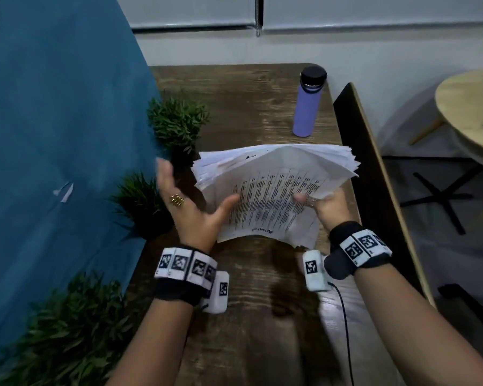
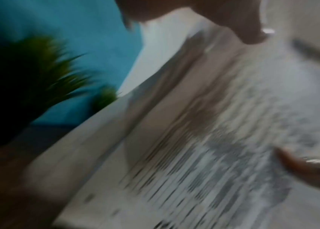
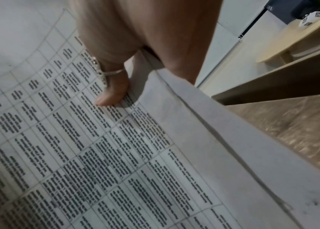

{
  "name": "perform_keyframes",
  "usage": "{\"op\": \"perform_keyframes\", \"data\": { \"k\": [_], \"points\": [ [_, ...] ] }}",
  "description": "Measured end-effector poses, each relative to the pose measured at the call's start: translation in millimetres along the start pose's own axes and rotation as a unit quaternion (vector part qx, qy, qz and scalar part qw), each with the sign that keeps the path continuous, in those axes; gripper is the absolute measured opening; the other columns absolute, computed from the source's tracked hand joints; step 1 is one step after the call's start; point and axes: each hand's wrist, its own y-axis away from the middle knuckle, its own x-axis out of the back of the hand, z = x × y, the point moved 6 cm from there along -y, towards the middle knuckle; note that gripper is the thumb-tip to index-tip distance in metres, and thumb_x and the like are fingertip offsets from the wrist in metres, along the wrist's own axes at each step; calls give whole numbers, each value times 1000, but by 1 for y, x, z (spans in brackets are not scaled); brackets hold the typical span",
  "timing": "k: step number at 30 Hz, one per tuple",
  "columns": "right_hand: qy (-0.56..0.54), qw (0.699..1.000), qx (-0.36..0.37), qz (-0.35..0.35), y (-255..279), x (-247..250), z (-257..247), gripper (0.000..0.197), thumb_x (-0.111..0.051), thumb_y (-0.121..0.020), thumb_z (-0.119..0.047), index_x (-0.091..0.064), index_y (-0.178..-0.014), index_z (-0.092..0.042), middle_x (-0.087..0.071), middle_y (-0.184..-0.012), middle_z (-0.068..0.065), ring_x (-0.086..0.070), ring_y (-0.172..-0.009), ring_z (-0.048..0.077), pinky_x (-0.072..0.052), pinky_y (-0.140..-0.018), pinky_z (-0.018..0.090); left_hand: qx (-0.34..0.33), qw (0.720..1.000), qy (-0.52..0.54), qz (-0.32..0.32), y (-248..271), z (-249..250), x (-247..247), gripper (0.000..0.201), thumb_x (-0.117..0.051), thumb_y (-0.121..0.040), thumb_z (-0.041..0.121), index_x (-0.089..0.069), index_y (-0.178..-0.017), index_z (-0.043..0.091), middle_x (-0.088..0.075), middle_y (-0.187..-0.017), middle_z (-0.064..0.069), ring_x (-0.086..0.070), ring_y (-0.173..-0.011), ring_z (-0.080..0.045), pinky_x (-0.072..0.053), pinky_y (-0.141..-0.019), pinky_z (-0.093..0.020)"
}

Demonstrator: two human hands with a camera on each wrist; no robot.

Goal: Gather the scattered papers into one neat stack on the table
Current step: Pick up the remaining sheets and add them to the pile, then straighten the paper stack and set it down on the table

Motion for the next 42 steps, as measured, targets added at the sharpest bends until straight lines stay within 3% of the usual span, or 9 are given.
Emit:
{"op": "perform_keyframes", "data": {
  "k": [4,8,12,17,26,30,35,39,42],
  "points": [
    [-9,1000,7,5,1,-10,-2,31,-72,-69,8,-64,-87,-16,-70,-81,-14,-67,-73,-7,-55,-71,15,260,946,137,-135,30,-54,-35,38,-72,-78,24,-56,-112,23,-61,-112,-1,-60,-109,-16,-49,-97,-43],
    [-31,999,11,-2,5,-17,-5,35,-75,-64,2,-64,-90,-17,-74,-77,-18,-69,-80,-2,-57,-77,22,280,946,156,-55,28,-61,-33,27,-65,-81,-1,-57,-102,14,-62,-92,9,-63,-82,11,-48,-78,-23],
    [-37,999,-2,-7,7,-3,-1,54,-76,-60,2,-57,-110,-6,-70,-94,-3,-70,-81,4,-56,-67,19,219,954,198,-50,24,-63,-24,69,-76,-65,12,-37,-122,13,-55,-117,-3,-57,-110,-9,-50,-92,-21],
    [19,1000,5,-19,3,-14,-1,39,-67,-75,6,-56,-112,-3,-66,-95,-3,-67,-75,-7,-55,-71,17,153,977,123,-80,13,-36,-40,31,-48,-85,5,-59,-105,26,-60,-107,3,-59,-97,7,-47,-92,-23],
    [13,998,60,3,5,-19,-25,38,-62,-82,3,-49,-116,-9,-63,-101,-9,-64,-84,-12,-49,-75,5,153,983,99,9,-8,-33,-29,40,-58,-86,11,-47,-114,-15,-61,-99,-11,-61,-85,6,-47,-78,-5],
    [57,998,-6,-41,14,-15,11,47,-57,-84,7,-42,-127,-5,-61,-106,-4,-60,-93,-2,-51,-86,18,247,965,40,-80,27,-67,-37,19,-59,-86,0,-59,-104,-8,-64,-100,-18,-62,-99,-25,-48,-83,-20],
    [118,993,-22,10,8,-13,18,28,-54,-88,4,-50,-112,-8,-63,-98,2,-59,-96,19,-52,-85,33,279,955,72,-67,37,-68,-41,17,-56,-87,-4,-60,-104,-2,-63,-105,-13,-60,-98,-11,-49,-89,-18],
    [110,993,42,31,9,-20,5,35,-50,-88,9,-53,-120,-5,-62,-106,0,-60,-97,12,-48,-85,17,293,945,142,33,19,-51,-20,55,-78,-72,18,-50,-117,5,-58,-119,-10,-59,-106,-10,-48,-98,-32],
    [207,959,180,75,18,-21,-23,40,-48,-77,18,-62,-106,-6,-63,-89,1,-65,-86,23,-52,-76,28,78,991,-16,107,-7,-5,16,103,-82,-64,36,-21,-139,1,-22,-146,-16,-26,-138,-29,-21,-118,-44]
  ]
}}
